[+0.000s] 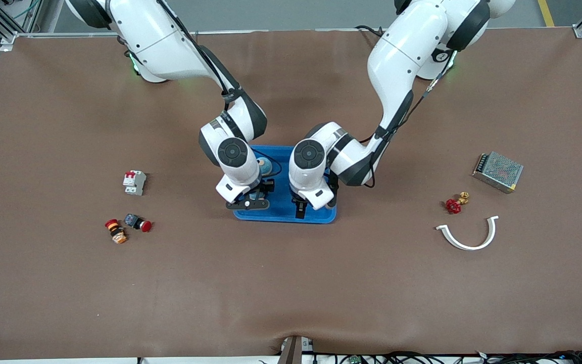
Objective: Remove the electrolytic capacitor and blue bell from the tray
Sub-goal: 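Carry the gauge beside the red buttons while the left gripper grasps capacitor, then release the gauge with the right gripper while the left gripper lifts capacitor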
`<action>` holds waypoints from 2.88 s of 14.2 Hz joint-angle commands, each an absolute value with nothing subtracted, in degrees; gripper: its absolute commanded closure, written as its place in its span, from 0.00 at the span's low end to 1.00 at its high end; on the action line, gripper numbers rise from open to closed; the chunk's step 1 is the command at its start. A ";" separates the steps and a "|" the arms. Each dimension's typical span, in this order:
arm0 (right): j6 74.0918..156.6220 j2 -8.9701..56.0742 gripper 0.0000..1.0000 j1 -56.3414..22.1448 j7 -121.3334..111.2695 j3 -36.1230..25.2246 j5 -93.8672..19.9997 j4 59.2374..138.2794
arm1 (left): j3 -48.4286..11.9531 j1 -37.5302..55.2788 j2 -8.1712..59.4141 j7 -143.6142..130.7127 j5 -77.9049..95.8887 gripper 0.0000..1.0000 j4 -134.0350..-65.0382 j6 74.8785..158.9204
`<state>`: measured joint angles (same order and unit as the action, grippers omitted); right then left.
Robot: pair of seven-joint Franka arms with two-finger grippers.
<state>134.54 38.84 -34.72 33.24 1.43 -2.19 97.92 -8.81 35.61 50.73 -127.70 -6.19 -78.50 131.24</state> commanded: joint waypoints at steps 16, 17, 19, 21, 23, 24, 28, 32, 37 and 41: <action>109.68 27.07 0.61 4.82 -36.62 1.49 -1.85 93.60 | -7.73 37.53 52.65 -127.88 -7.38 0.17 -76.64 132.98; 110.21 27.07 0.61 5.97 -39.09 1.41 -1.67 94.30 | -7.73 37.62 52.65 -127.97 -7.38 0.29 -76.64 132.98; 112.31 26.81 0.61 8.77 -43.66 1.41 -1.32 97.27 | -7.82 37.44 52.56 -127.97 -7.38 0.83 -76.64 132.98; 117.66 26.19 0.61 10.80 -48.40 1.41 -1.06 101.84 | -7.74 37.53 52.56 -127.18 -7.38 1.00 -76.64 132.98; 123.11 26.28 0.61 12.82 -50.70 1.41 -0.97 105.63 | -7.73 37.44 52.38 -126.21 -7.38 1.00 -76.64 132.98; 125.74 26.37 0.61 12.83 -50.97 1.41 -0.79 107.21 | -7.73 37.44 52.30 -126.12 -7.38 1.00 -76.64 132.89; 134.01 26.37 0.61 13.36 -51.85 1.41 -0.09 113.19 | -7.65 37.18 51.24 -122.36 -7.38 1.00 -76.29 129.04; 137.28 27.77 0.61 14.32 -54.75 1.41 0.61 113.73 | -8.17 36.91 49.14 -117.01 -7.29 1.00 -74.44 122.18; 139.56 29.26 0.61 16.43 -57.65 1.41 1.76 114.25 | -8.61 35.52 41.76 -96.36 -6.59 1.00 -75.06 115.59; 147.55 29.53 0.61 16.44 -57.57 1.41 1.76 119.00 | -9.14 33.50 36.58 -75.56 -4.06 1.00 -76.98 105.32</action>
<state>144.24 30.20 15.42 -56.98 0.36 0.97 116.36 -8.54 35.10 40.23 -85.41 -5.86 -73.78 109.10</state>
